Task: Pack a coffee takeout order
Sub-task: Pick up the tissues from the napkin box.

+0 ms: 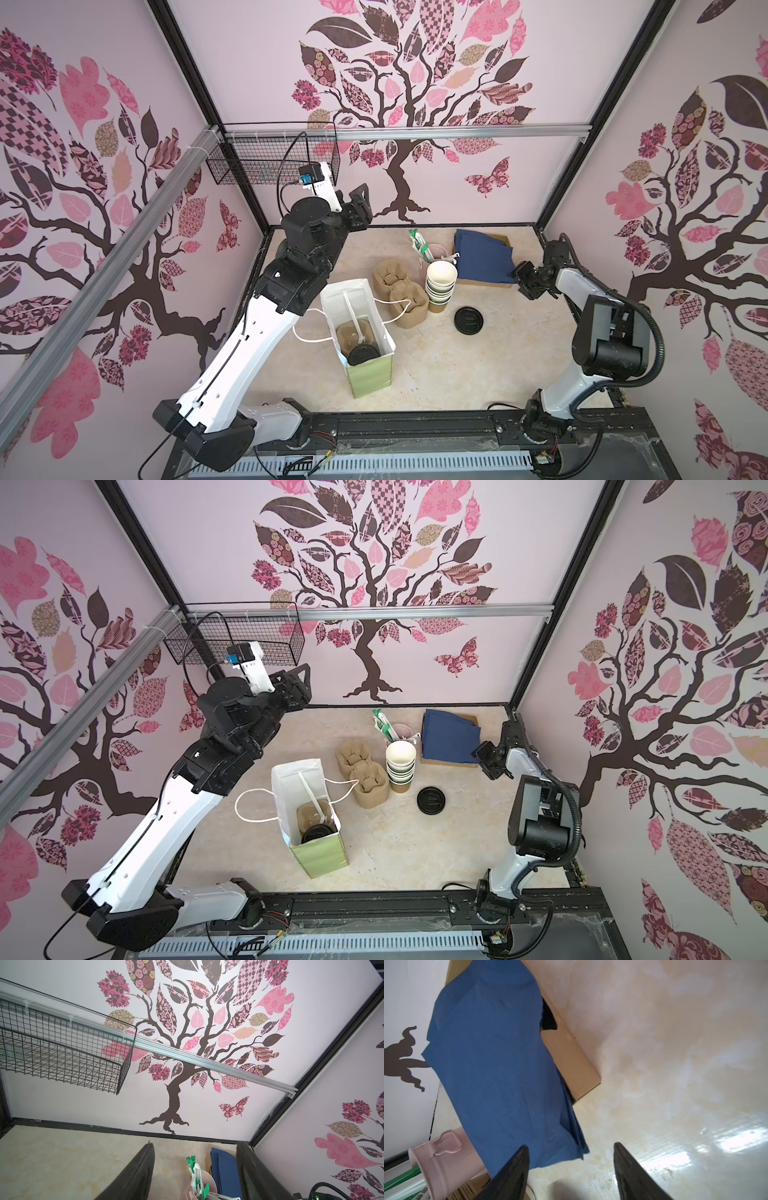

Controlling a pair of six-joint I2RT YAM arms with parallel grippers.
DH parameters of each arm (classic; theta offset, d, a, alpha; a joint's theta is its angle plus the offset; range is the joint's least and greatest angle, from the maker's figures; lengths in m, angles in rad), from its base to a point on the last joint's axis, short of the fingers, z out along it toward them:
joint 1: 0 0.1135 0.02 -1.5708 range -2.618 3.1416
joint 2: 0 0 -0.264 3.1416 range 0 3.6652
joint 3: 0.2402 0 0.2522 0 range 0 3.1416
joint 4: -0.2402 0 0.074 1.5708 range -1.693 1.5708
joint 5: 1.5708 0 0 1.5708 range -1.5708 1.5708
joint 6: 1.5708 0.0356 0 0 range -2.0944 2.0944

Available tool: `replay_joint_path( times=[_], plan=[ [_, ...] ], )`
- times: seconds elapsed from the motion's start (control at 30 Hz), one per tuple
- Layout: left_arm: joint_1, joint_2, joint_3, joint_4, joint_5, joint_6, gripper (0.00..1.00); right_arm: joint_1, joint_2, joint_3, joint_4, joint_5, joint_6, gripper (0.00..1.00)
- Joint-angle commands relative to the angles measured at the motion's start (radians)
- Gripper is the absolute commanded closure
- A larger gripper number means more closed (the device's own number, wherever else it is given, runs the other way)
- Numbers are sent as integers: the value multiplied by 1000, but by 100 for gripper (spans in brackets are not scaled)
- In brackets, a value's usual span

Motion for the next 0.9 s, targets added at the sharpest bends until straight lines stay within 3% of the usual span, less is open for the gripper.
replay_joint_path(
  times=[0.0,0.87],
  plan=[
    [2,7,-6,31,12,6,35,-12,34,9,33,-76,-2,37],
    [3,48,31,40,15,17,35,-44,50,23,85,-137,52,86]
  ],
)
